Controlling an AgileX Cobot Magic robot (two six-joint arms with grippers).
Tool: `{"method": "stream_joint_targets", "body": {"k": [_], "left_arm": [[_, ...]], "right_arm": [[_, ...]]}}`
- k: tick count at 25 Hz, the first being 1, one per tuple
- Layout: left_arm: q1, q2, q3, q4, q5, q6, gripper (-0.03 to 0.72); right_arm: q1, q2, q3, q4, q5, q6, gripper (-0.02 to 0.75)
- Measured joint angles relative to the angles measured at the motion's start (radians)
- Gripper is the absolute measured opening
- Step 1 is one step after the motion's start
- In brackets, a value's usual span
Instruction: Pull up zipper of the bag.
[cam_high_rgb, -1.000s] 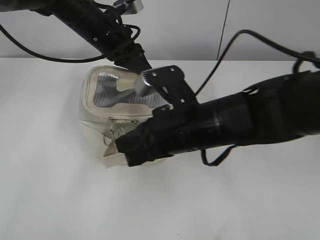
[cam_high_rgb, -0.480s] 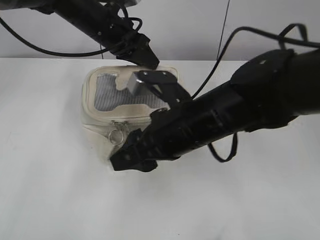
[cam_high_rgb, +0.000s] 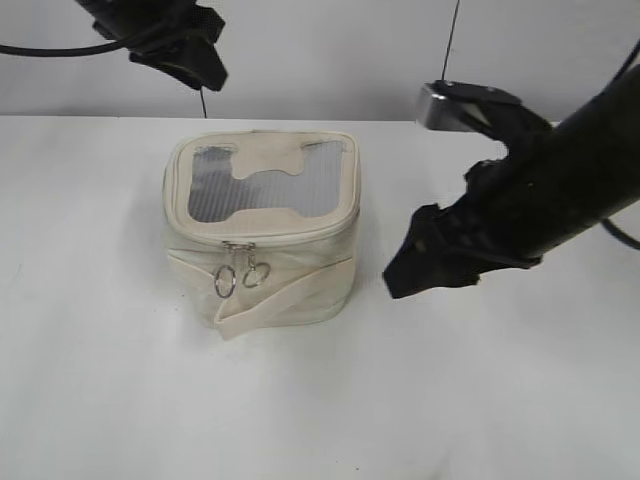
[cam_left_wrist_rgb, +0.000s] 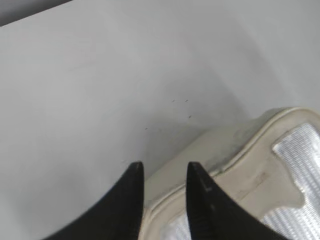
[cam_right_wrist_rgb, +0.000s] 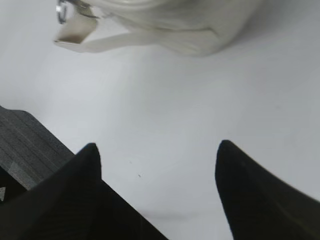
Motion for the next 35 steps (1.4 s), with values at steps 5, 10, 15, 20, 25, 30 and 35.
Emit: {"method": "stream_joint_targets", "body": {"k": [5, 10, 15, 20, 25, 30, 35], "left_arm": [[0.014, -0.183, 0.25, 0.106, -0.085, -0.095, 0.232], [0.057, -0.544, 0.597, 0.125, -0.149, -0.141, 0.232], [0.074, -1.008, 0.88, 0.196, -0.115, -0.187, 0.236], [0.075, -1.473, 1.077, 0.266, 0.009, -0.235, 0.351], [0.076, -1.822, 1.167, 0.308, 0.155, -0.298, 0.446], [0.077, -1.97, 1.182, 0.389, 0.184, -0.406, 0.451], [0.078, -1.969, 1.206, 0.395, 0.117, -0.414, 0.4]], "right_arm": [[-0.089, -0.09, 0.0, -0.218, 0.148, 0.19, 0.558], [-0.115, -0.252, 0.05, -0.349, 0.229, 0.25, 0.558], [-0.115, -0.527, 0.19, -0.44, 0.32, 0.275, 0.558], [-0.115, -0.85, 0.316, -0.495, 0.4, 0.313, 0.592], [-0.115, -1.138, 0.369, -0.535, 0.465, 0.36, 0.636], [-0.115, -1.381, 0.383, -0.583, 0.479, 0.384, 0.638], [-0.115, -1.532, 0.4, -0.601, 0.435, 0.4, 0.605]]}}
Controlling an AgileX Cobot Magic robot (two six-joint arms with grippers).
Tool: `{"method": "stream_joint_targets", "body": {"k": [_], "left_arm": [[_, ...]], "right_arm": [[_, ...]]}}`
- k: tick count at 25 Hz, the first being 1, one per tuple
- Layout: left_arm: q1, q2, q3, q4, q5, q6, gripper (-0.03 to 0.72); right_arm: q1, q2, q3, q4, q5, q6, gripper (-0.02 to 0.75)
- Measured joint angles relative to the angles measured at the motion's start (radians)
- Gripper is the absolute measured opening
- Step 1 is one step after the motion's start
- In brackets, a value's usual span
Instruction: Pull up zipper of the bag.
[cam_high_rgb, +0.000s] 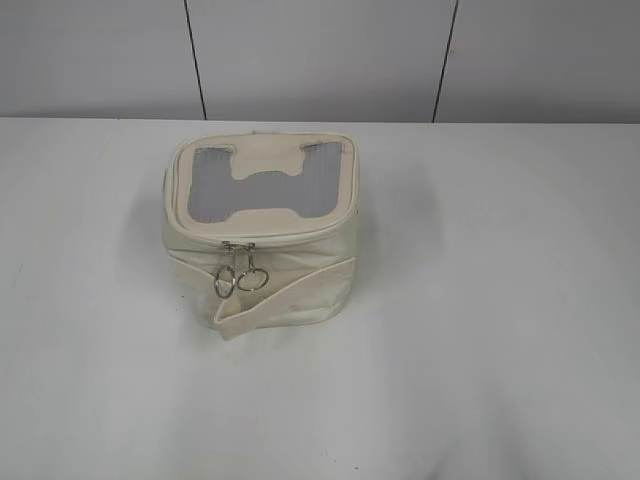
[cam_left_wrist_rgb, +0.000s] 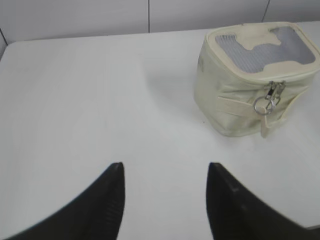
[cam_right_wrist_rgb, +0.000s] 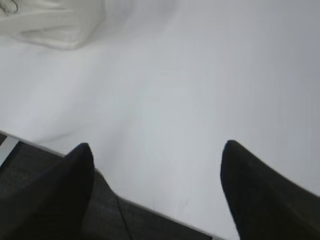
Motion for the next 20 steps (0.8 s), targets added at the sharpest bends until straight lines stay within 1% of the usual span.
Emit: {"method": "stream_joint_targets", "body": {"k": [4, 14, 16, 17, 20], "left_arm": [[0.0, 0.008, 0.015, 0.0, -0.032, -0.005, 0.377], [0.0, 0.009, 0.015, 0.0, -0.036, -0.008, 0.374], [0.009, 0.007, 0.015, 0.0, -0.037, -0.008, 0.374], [0.021, 0.004, 0.015, 0.0, -0.037, -0.008, 0.373], [0.101, 0.0, 0.015, 0.0, -0.039, -0.008, 0.37]], "right_arm": [[0.0, -0.004, 0.024, -0.009, -0.05, 0.015, 0.587], [-0.002, -0.004, 0.024, -0.01, -0.056, 0.021, 0.582], [-0.029, -0.004, 0.024, -0.009, -0.056, 0.021, 0.581], [-0.068, -0.004, 0.024, -0.009, -0.056, 0.021, 0.581], [-0.179, -0.004, 0.024, -0.009, -0.057, 0.021, 0.581]]}}
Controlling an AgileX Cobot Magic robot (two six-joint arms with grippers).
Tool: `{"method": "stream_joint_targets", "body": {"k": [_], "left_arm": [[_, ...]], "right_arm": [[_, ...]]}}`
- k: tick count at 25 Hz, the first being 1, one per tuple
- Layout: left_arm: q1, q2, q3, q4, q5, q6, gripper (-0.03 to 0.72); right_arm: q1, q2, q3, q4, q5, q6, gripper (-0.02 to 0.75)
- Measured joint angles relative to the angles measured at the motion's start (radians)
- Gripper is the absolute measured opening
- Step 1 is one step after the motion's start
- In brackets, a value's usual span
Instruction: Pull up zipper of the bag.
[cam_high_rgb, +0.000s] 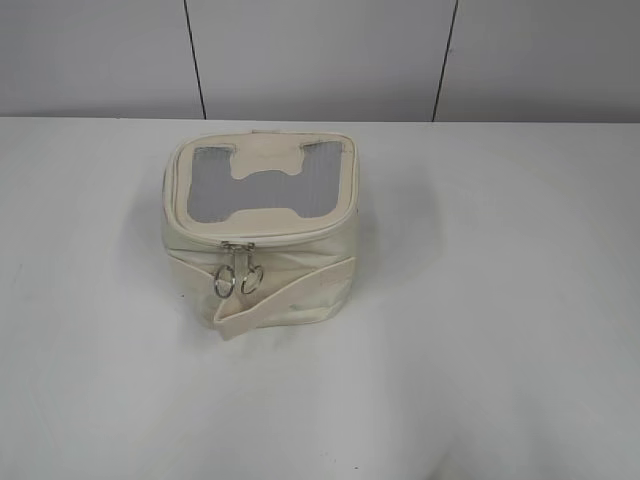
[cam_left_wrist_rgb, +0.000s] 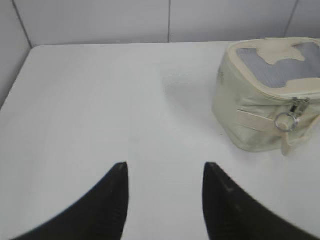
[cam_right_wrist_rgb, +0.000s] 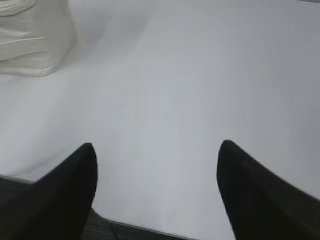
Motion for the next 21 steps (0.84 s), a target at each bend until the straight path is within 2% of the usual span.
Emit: {"method": "stream_joint_targets", "body": {"k": [2, 5, 12, 21], "left_arm": [[0.053, 0.0, 0.0, 0.0, 0.0, 0.0, 0.365], [0.091, 0.0, 0.0, 0.0, -0.002, 0.0, 0.353], [0.092, 0.0, 0.0, 0.0, -0.003, 0.0, 0.307], [0.092, 0.0, 0.0, 0.0, -0.003, 0.0, 0.3]], "right_arm": [[-0.068, 0.0, 0.0, 0.0, -0.001, 0.0, 0.581], [-0.11, 0.0, 0.0, 0.0, -0.001, 0.0, 0.58], [-0.114, 0.0, 0.0, 0.0, -0.001, 0.0, 0.58], [-0.114, 0.0, 0.0, 0.0, -0.001, 0.0, 0.58]]}}
